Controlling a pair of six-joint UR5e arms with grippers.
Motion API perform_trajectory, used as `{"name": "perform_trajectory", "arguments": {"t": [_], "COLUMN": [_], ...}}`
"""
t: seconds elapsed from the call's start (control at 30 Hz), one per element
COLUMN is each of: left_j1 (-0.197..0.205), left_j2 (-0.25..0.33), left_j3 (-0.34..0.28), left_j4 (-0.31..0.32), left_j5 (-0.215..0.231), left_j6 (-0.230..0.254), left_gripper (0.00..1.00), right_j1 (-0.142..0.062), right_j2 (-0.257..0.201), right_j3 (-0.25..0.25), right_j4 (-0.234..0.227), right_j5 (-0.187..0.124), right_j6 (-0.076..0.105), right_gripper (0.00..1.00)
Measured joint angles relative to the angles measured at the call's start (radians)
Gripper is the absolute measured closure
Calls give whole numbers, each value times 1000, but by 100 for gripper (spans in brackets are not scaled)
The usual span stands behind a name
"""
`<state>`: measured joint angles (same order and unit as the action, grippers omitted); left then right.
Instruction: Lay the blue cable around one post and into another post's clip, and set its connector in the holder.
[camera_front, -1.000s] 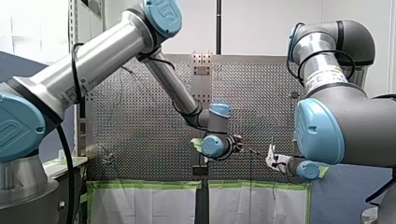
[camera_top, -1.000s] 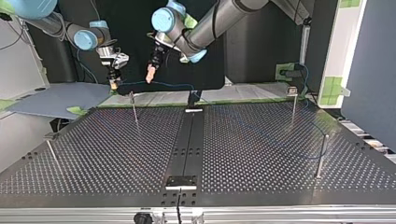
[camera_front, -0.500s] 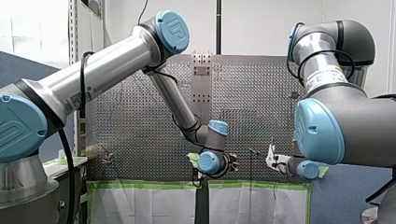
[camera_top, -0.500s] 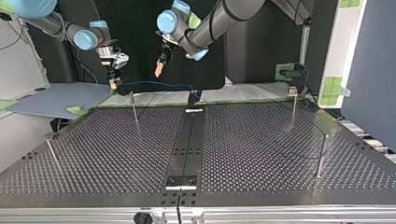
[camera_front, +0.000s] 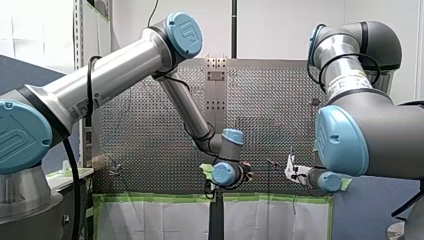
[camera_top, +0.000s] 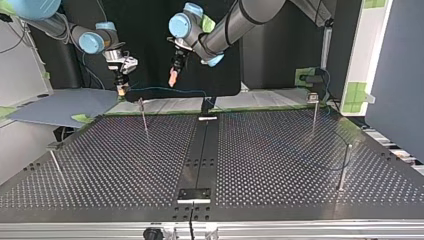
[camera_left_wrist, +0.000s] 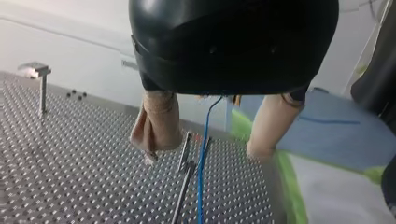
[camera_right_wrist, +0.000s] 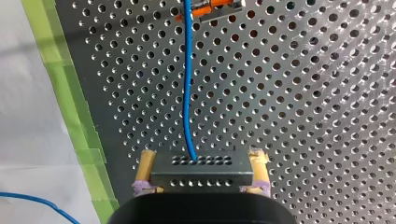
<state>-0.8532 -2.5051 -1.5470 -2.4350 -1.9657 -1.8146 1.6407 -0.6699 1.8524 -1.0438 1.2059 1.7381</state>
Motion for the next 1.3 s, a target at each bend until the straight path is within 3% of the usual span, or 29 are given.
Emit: {"name": "perform_trajectory", "arguments": {"t": [0.4,0.63,0.97,1.3], "left_j1": [-13,-16,-27,-7], "left_j2": [-74,-92,-93,-99], "left_j3": [85,149,231,254], "left_j4": [-67,-94,-73,-91], "left_j5": [-70,-124,-132,-155], "left_j6": [-9,-17,-10,29], "left_gripper": [0,0,0,0], "right_j1": [0,0,-1,-9], "right_j2": [-3,-4,-4,-5], "right_j3": [0,0,0,0], "right_j4": [7,19,22,28], "right_j5": [0,0,1,3], "right_j6": [-2,-16,-20,-23], "right_gripper": [100,100,100,100]}}
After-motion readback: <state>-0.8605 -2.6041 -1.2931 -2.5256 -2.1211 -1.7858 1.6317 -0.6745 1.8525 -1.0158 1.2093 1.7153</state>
